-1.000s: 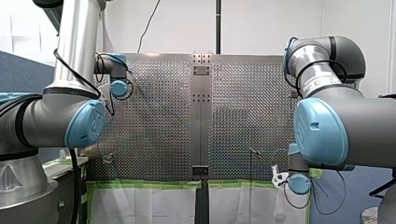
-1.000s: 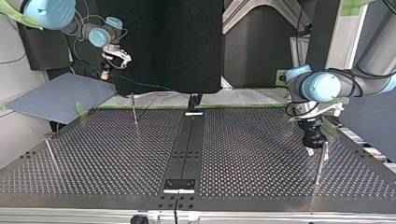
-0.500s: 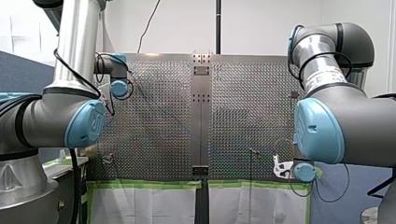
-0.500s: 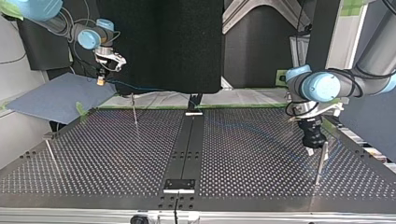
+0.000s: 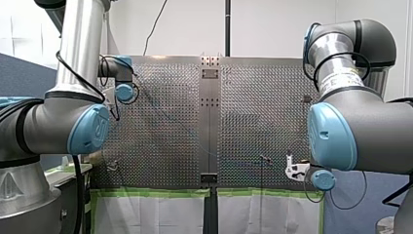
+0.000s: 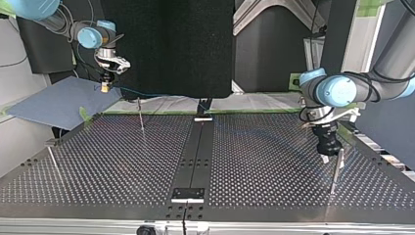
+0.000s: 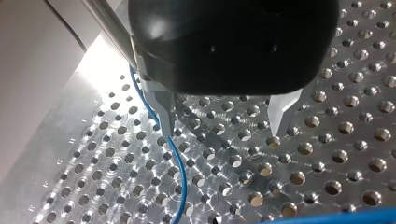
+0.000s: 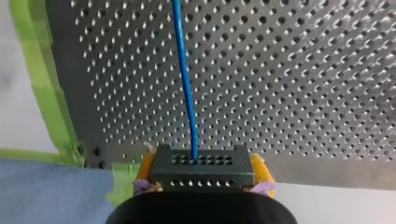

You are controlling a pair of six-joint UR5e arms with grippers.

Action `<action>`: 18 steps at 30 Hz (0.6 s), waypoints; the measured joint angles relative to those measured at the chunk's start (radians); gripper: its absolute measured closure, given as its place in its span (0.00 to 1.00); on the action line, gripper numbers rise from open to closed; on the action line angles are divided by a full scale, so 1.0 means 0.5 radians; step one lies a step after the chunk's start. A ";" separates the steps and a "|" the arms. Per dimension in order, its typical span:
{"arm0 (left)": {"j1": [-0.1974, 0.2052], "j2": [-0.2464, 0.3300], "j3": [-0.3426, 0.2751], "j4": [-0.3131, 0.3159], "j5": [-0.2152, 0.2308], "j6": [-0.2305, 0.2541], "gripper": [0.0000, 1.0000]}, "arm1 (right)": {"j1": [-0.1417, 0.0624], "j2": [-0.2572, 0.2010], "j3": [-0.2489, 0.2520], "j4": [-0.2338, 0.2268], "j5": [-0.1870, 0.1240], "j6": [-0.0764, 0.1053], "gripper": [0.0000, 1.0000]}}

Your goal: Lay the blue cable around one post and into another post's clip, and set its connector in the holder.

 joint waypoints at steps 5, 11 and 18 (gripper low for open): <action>0.000 0.000 0.000 -0.001 0.000 0.000 0.00 | -0.004 0.000 0.001 -0.003 -0.038 0.086 1.00; -0.002 0.000 0.000 -0.002 0.000 0.000 0.00 | -0.008 0.002 0.002 0.001 -0.037 0.110 1.00; -0.005 0.000 0.000 -0.002 0.000 0.002 0.00 | -0.036 0.006 0.001 0.017 0.060 0.138 1.00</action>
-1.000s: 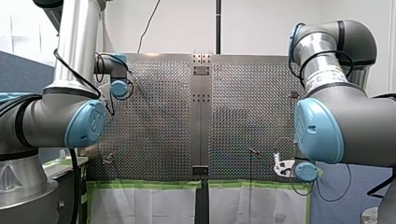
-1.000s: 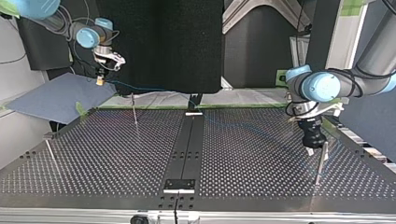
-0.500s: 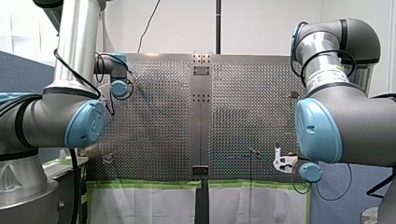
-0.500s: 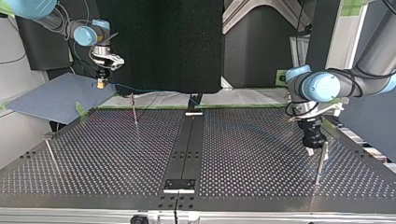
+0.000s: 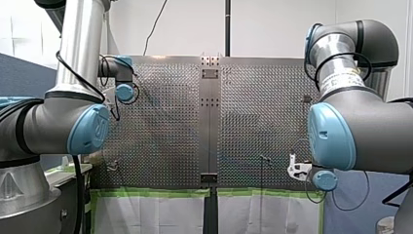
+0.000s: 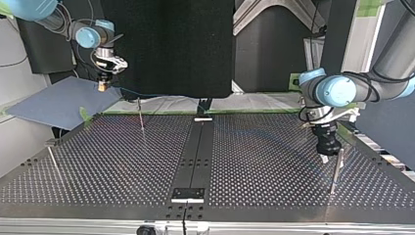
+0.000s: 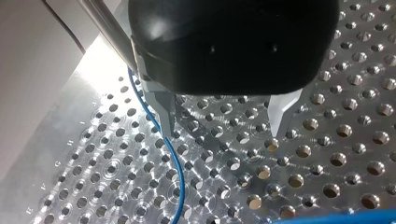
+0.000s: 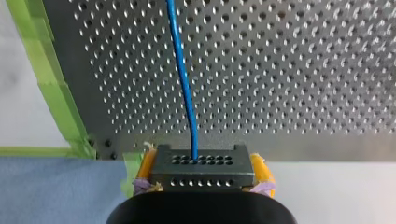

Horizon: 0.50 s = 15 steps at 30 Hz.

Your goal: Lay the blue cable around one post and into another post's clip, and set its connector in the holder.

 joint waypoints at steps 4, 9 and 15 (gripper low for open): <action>-0.003 0.000 0.000 0.000 0.000 0.002 0.00 | -0.014 0.000 0.000 0.000 0.016 0.016 1.00; -0.008 0.000 0.000 0.000 -0.006 0.005 0.00 | -0.020 0.001 0.000 -0.006 -0.011 0.017 1.00; -0.016 0.000 -0.001 -0.020 -0.062 0.015 0.00 | -0.010 0.003 -0.001 -0.025 -0.103 0.016 1.00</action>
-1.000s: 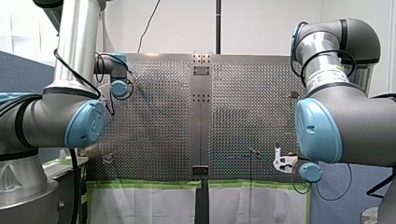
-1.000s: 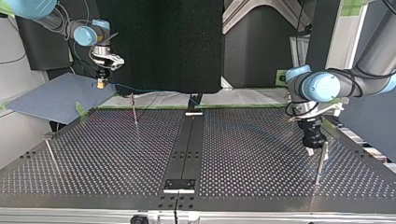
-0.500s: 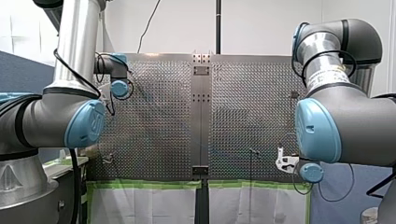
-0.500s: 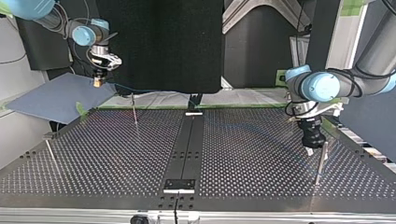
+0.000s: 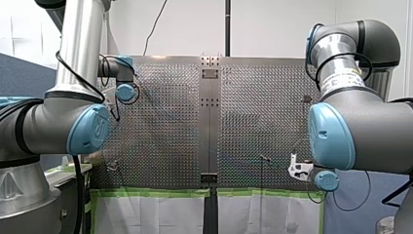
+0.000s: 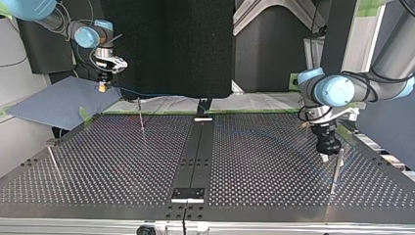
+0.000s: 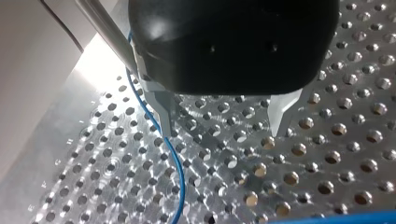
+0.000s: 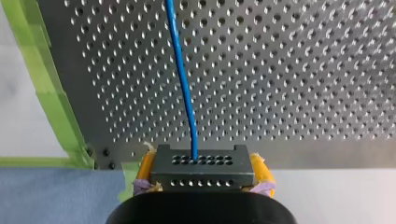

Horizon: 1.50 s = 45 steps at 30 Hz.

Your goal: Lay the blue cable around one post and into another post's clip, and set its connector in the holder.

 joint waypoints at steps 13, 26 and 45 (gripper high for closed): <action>-0.019 0.002 -0.001 -0.126 -0.041 -0.143 0.00 | 0.009 0.002 0.000 0.003 -0.040 0.003 1.00; -0.012 0.133 -0.117 -0.130 -0.018 -0.357 0.00 | 0.011 0.003 0.000 0.009 -0.039 0.006 1.00; 0.046 0.475 -0.459 -0.215 -0.075 -0.244 0.00 | 0.011 0.002 0.000 0.005 -0.023 0.024 1.00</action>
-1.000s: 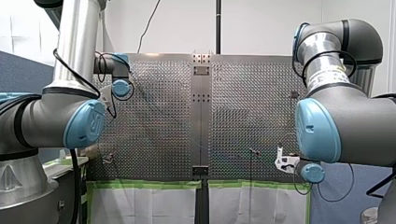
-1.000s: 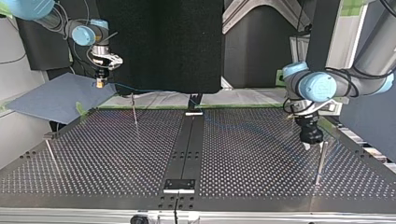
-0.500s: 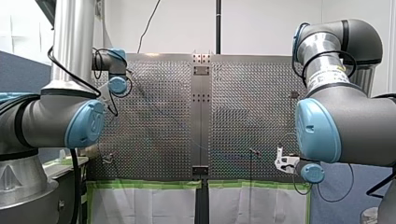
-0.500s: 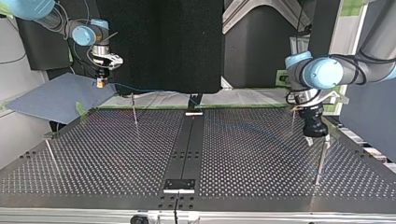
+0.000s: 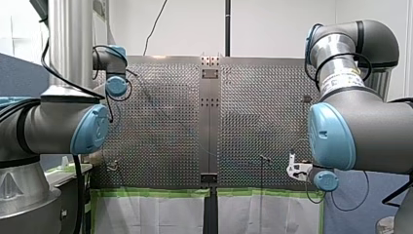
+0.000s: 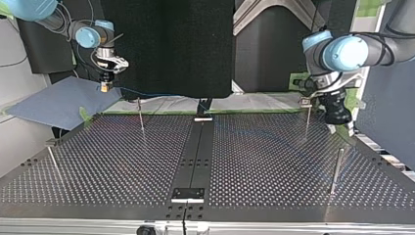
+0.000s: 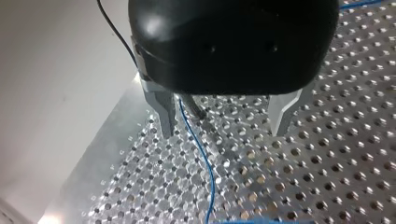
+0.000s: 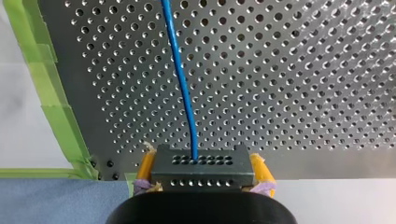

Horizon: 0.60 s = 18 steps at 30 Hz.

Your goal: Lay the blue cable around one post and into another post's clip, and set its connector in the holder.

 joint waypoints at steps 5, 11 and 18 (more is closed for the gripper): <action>-0.006 0.087 -0.087 -0.084 -0.080 0.081 0.00 | -0.005 0.000 0.000 -0.005 0.001 0.013 1.00; -0.009 0.188 -0.154 -0.184 -0.111 0.183 0.00 | -0.007 0.000 0.000 -0.009 -0.001 0.027 1.00; -0.019 0.310 -0.062 -0.306 -0.082 0.304 0.00 | -0.007 0.000 0.000 -0.011 -0.007 0.034 1.00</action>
